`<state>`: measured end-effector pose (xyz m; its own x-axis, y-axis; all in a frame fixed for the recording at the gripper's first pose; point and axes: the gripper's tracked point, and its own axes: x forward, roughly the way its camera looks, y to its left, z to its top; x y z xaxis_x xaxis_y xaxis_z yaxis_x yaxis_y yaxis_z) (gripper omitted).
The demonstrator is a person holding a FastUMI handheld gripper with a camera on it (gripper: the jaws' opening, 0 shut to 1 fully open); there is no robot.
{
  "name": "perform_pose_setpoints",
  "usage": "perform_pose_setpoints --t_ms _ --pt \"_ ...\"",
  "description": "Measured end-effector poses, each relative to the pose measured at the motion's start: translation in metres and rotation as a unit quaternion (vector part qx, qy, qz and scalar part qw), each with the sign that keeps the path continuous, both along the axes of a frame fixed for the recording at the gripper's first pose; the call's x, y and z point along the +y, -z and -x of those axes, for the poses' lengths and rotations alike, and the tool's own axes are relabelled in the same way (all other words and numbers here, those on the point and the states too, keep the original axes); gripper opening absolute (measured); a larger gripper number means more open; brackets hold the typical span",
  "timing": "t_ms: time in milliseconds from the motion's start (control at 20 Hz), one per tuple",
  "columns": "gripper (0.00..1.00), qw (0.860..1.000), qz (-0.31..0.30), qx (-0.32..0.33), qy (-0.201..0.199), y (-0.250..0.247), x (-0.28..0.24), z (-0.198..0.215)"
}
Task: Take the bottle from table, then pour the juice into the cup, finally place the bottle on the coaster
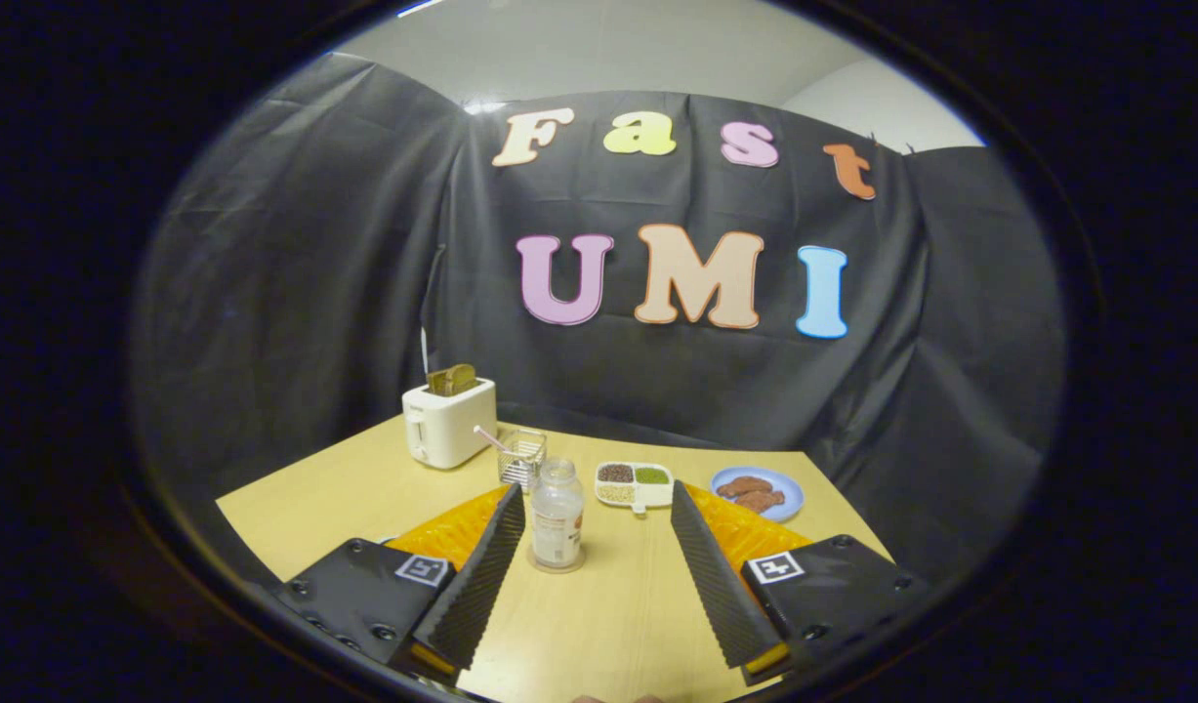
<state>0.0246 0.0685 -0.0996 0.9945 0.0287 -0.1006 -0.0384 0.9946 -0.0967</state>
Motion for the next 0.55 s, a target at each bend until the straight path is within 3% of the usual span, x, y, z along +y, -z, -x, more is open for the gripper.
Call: perform_pose_setpoints --t_ms 550 --pt "0.94 0.999 -0.006 -0.026 0.039 -0.046 -0.021 0.028"
